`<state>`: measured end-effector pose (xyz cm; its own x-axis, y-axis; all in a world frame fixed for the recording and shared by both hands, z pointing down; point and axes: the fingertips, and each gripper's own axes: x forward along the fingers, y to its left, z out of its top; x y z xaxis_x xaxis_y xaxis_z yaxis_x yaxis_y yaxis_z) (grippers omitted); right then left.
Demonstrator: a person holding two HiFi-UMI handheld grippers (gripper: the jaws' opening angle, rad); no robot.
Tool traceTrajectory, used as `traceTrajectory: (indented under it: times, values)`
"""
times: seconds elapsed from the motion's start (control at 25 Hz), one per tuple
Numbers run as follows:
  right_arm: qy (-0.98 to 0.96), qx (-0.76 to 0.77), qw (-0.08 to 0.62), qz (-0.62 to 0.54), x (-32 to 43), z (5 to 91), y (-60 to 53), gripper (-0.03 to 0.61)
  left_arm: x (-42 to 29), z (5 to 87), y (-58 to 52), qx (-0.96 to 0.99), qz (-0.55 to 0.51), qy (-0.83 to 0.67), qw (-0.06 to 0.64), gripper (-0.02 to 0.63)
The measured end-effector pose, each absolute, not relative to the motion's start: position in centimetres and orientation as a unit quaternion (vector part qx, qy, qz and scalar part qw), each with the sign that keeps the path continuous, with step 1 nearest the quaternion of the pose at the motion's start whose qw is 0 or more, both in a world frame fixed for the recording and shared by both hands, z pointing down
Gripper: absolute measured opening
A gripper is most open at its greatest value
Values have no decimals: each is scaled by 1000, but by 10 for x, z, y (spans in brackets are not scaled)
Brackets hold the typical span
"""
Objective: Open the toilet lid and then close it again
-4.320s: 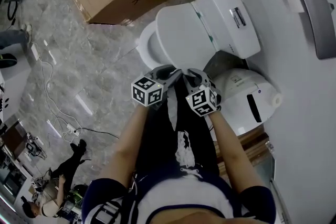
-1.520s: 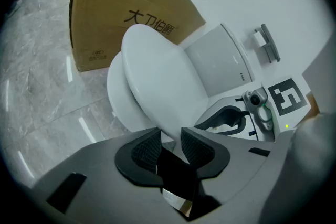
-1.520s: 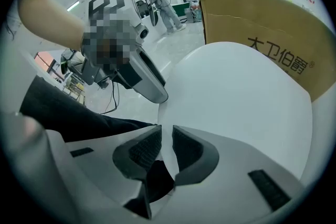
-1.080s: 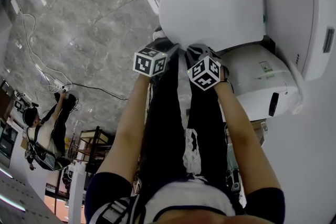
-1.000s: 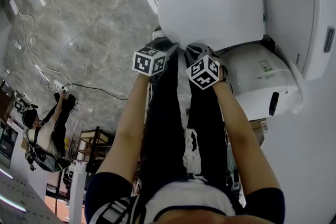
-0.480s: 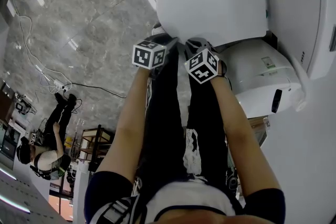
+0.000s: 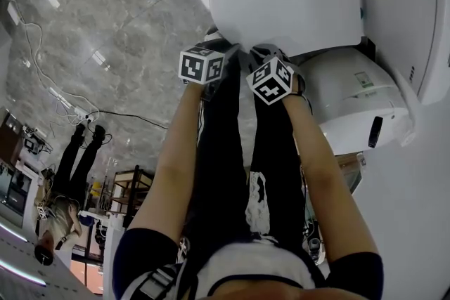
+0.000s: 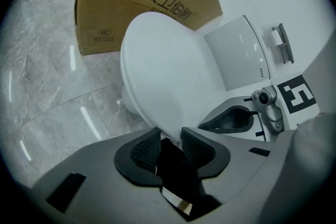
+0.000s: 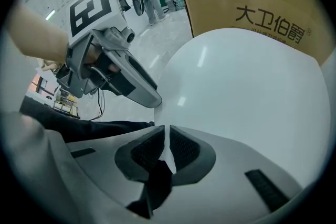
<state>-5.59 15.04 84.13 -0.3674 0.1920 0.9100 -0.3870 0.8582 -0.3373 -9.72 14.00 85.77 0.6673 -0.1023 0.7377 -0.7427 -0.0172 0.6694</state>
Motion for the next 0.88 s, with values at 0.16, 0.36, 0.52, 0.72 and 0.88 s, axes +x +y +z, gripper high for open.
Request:
traceTrajectory:
  times: [0.16, 0.36, 0.52, 0.72, 0.88]
  values:
    - [-785, 62, 553, 273, -56, 842, 150, 31, -98, 859, 140, 665, 254, -316, 627, 124]
    - [-781, 56, 545, 299, -58, 841, 153, 26, -99, 861, 140, 656, 259, -312, 636, 123]
    - [-785, 46, 522, 330, -62, 825, 159, 25, -107, 861, 143, 654, 290, -307, 627, 84]
    - [-793, 56, 512, 326, -66, 793, 159, 25, -131, 835, 132, 646, 278, -350, 619, 8]
    - [-803, 76, 493, 327, -71, 761, 158, 23, -144, 793, 122, 662, 254, -373, 598, 8]
